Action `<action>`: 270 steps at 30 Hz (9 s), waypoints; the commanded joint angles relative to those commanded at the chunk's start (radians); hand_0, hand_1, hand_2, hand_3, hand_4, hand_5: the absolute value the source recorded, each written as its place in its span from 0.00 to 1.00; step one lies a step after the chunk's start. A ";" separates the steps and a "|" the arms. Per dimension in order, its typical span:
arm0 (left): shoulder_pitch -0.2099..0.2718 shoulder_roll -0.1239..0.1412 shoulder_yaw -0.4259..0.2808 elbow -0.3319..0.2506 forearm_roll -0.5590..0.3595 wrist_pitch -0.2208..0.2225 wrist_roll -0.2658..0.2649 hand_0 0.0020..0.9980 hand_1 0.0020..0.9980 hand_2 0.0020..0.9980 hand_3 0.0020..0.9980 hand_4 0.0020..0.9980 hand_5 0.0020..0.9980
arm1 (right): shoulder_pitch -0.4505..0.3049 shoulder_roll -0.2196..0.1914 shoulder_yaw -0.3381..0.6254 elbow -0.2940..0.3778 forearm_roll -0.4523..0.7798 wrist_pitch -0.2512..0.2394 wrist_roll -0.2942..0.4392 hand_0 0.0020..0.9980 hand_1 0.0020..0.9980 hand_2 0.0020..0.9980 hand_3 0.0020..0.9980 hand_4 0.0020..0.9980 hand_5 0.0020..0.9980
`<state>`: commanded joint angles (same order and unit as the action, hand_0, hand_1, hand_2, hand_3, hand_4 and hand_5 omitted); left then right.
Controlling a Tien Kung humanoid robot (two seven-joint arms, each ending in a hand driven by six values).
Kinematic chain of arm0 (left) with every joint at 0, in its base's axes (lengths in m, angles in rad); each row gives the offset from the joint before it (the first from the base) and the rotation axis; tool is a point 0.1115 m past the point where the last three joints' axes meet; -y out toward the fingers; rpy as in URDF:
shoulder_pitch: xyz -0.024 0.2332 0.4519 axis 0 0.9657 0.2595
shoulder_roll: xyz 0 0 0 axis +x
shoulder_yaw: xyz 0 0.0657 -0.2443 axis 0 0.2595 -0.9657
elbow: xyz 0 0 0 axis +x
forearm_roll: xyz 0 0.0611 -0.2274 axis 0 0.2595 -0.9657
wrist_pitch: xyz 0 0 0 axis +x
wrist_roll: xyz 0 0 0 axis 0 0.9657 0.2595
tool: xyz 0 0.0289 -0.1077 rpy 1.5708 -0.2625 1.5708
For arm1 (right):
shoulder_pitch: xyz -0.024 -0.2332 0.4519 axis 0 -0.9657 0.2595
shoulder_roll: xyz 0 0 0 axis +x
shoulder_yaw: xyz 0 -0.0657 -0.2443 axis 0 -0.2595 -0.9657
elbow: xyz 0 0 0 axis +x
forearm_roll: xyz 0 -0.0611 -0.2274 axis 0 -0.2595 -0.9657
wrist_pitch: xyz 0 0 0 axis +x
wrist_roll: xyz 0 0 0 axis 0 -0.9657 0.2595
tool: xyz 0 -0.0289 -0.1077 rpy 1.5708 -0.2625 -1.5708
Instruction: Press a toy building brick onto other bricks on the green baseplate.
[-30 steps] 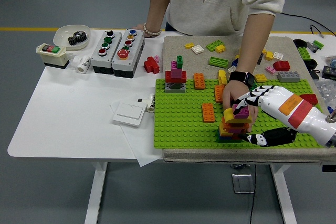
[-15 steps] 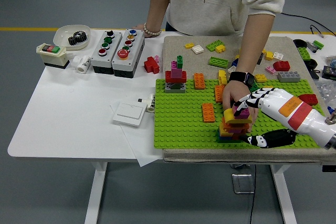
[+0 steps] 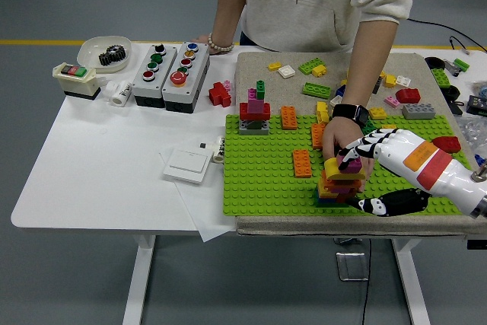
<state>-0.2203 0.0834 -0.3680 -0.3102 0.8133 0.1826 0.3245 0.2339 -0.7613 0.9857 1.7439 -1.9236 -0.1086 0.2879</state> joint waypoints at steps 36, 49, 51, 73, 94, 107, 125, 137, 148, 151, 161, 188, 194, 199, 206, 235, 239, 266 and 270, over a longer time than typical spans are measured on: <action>-0.004 0.001 0.003 -0.002 -0.005 -0.001 0.000 0.78 0.77 0.74 0.59 0.65 0.66 | -0.038 0.004 -0.004 0.035 -0.010 -0.004 -0.002 0.71 0.68 0.72 0.61 0.83 0.45; -0.004 0.001 -0.001 -0.002 0.000 -0.003 0.001 0.79 0.77 0.74 0.59 0.65 0.66 | -0.041 0.006 0.001 0.035 -0.008 -0.011 -0.001 0.71 0.68 0.72 0.61 0.83 0.45; -0.003 0.001 -0.001 -0.002 0.001 -0.003 0.002 0.79 0.77 0.74 0.59 0.65 0.66 | -0.040 0.005 0.005 0.035 -0.008 -0.015 0.000 0.71 0.68 0.72 0.61 0.83 0.45; 0.009 0.004 -0.011 0.001 0.021 -0.007 0.005 0.79 0.77 0.74 0.59 0.65 0.66 | -0.001 0.015 0.113 -0.050 0.045 -0.078 -0.013 0.75 0.69 0.74 0.69 0.84 0.45; 0.009 0.005 -0.003 0.002 0.008 -0.003 0.000 0.79 0.77 0.74 0.59 0.65 0.66 | 0.022 0.028 0.242 -0.329 -0.039 -0.054 -0.001 0.75 0.70 0.75 0.73 0.84 0.45; 0.000 0.005 0.000 0.001 0.004 0.000 -0.002 0.79 0.77 0.74 0.59 0.65 0.66 | 0.034 0.023 0.210 -0.433 -0.073 0.009 0.010 0.73 0.69 0.74 0.72 0.85 0.43; 0.007 0.002 -0.004 0.002 0.003 -0.002 0.001 0.79 0.77 0.74 0.59 0.65 0.66 | 0.141 0.064 -0.008 -0.498 -0.089 0.066 -0.039 0.72 0.64 0.69 0.71 0.89 0.41; 0.035 -0.001 -0.016 0.006 0.016 -0.004 0.006 0.79 0.77 0.75 0.59 0.65 0.66 | 0.178 0.091 -0.068 -0.542 -0.065 0.081 -0.057 0.73 0.65 0.70 0.73 0.91 0.42; 0.051 -0.002 -0.029 0.006 0.034 -0.011 0.011 0.79 0.77 0.74 0.59 0.65 0.66 | 0.218 0.143 -0.105 -0.624 -0.074 0.043 -0.037 0.73 0.65 0.71 0.75 0.93 0.40; 0.053 -0.002 -0.030 0.006 0.037 -0.013 0.012 0.79 0.77 0.74 0.59 0.65 0.66 | 0.221 0.152 -0.108 -0.642 -0.091 0.032 -0.031 0.73 0.65 0.71 0.76 0.93 0.40; 0.050 -0.001 -0.028 0.004 0.036 -0.013 0.012 0.80 0.77 0.74 0.59 0.65 0.66 | 0.240 0.175 -0.111 -0.719 -0.122 -0.008 -0.011 0.73 0.65 0.71 0.77 0.94 0.41; 0.038 0.001 -0.014 0.000 0.022 -0.012 0.007 0.80 0.77 0.74 0.58 0.65 0.66 | 0.271 0.199 -0.133 -0.823 -0.105 0.005 0.000 0.72 0.64 0.69 0.69 0.89 0.41; 0.034 0.001 -0.006 0.000 0.009 -0.009 0.004 0.80 0.77 0.74 0.59 0.65 0.66 | 0.272 0.200 -0.135 -0.826 -0.109 -0.008 0.008 0.70 0.62 0.67 0.62 0.86 0.40; 0.031 0.000 -0.001 0.000 -0.002 -0.007 0.001 0.80 0.77 0.74 0.59 0.65 0.66 | 0.275 0.201 -0.137 -0.829 -0.110 -0.012 0.011 0.66 0.58 0.62 0.57 0.83 0.40; 0.027 -0.001 0.002 0.000 -0.009 -0.006 0.000 0.80 0.77 0.74 0.59 0.65 0.66 | 0.272 0.202 -0.133 -0.830 -0.116 -0.009 0.013 0.63 0.54 0.58 0.55 0.80 0.40; 0.022 -0.002 0.002 0.000 -0.008 -0.007 -0.001 0.80 0.77 0.74 0.59 0.65 0.66 | 0.267 0.207 -0.131 -0.843 -0.130 -0.043 0.037 0.54 0.47 0.52 0.52 0.73 0.38; 0.023 -0.002 0.000 0.000 -0.004 -0.008 0.000 0.80 0.77 0.74 0.59 0.65 0.66 | 0.265 0.204 -0.128 -0.837 -0.131 -0.044 0.038 0.54 0.47 0.52 0.52 0.73 0.38; 0.027 0.002 -0.002 -0.001 0.006 -0.009 -0.001 0.80 0.77 0.74 0.59 0.65 0.66 | 0.237 0.152 -0.018 -0.674 -0.135 -0.049 0.042 0.54 0.46 0.51 0.52 0.69 0.37; 0.024 0.002 0.003 -0.001 -0.002 -0.007 -0.004 0.80 0.77 0.74 0.59 0.65 0.66 | 0.229 0.137 0.027 -0.619 -0.141 -0.049 0.040 0.54 0.46 0.51 0.52 0.69 0.37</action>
<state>-0.1961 0.0857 -0.3647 -0.3110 0.8116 0.1755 0.3205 0.4628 -0.6243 1.0131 1.1252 -2.0645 -0.1571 0.3274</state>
